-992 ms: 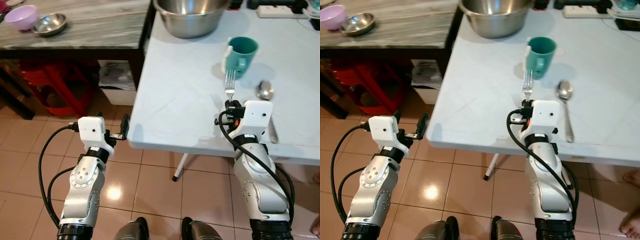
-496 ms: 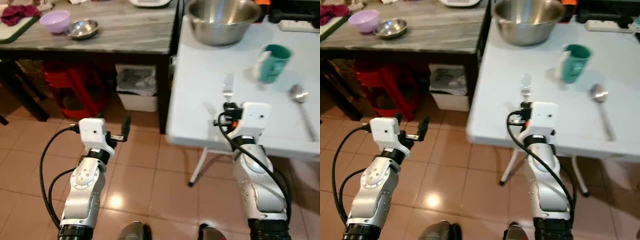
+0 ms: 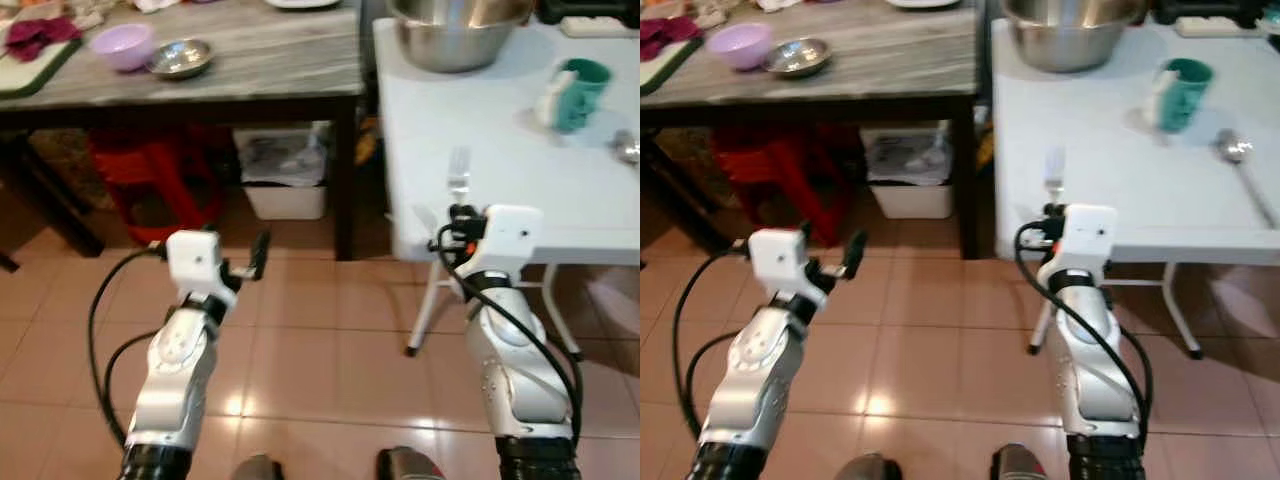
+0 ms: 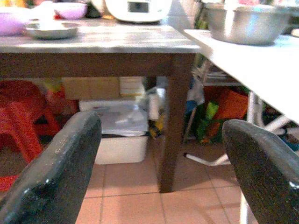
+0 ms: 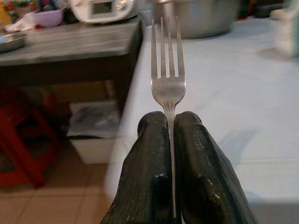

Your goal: Setting the table

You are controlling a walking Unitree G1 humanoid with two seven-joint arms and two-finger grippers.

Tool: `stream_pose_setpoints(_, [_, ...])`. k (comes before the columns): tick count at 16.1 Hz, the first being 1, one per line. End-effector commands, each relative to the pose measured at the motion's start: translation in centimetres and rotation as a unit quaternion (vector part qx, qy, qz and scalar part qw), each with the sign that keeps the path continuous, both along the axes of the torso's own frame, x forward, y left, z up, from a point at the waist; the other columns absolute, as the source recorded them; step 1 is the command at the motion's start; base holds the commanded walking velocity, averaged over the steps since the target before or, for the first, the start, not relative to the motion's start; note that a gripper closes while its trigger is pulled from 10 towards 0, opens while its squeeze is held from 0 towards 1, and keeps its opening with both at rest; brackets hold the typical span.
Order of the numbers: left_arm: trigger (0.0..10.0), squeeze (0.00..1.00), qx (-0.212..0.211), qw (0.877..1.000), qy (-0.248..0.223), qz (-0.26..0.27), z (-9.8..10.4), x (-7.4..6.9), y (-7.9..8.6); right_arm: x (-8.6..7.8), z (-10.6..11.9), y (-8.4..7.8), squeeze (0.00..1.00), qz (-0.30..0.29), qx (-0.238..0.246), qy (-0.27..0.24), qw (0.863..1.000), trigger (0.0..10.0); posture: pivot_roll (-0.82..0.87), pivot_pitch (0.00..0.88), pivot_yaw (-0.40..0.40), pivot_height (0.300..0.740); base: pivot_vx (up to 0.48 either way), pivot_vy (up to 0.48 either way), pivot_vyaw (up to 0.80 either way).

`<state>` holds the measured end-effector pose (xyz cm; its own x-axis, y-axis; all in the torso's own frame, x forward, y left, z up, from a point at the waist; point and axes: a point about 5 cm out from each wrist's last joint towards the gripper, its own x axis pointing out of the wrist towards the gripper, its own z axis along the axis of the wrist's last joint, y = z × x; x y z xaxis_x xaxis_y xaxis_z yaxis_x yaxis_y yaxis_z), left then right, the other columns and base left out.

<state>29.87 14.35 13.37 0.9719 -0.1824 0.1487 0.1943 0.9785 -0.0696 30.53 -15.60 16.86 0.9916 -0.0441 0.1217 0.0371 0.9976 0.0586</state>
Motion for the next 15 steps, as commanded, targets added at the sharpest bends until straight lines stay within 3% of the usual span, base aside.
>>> stream_pose_setpoints(1, [10.0,0.00,0.010,1.000,0.015,0.021,-0.72,-0.35,1.22,0.10,0.44,0.72,0.00,0.011,0.004,-0.010,1.000,10.0,-0.08,0.178,0.094,0.740,0.000,0.465,0.00])
stream_pose_setpoints(13, [10.0,0.00,0.015,1.000,0.018,0.020,-0.97,-0.18,0.66,0.32,0.47,0.17,0.00,0.000,-0.005,-0.015,1.000,10.0,-0.09,0.177,0.087,0.740,0.000,0.462,0.00])
stream_pose_setpoints(15, [10.0,0.00,0.011,1.000,0.013,0.020,-0.77,-0.16,0.56,0.36,0.39,0.08,0.00,-0.002,-0.010,-0.013,1.000,10.0,-0.09,0.176,0.085,0.740,0.000,0.204,0.00])
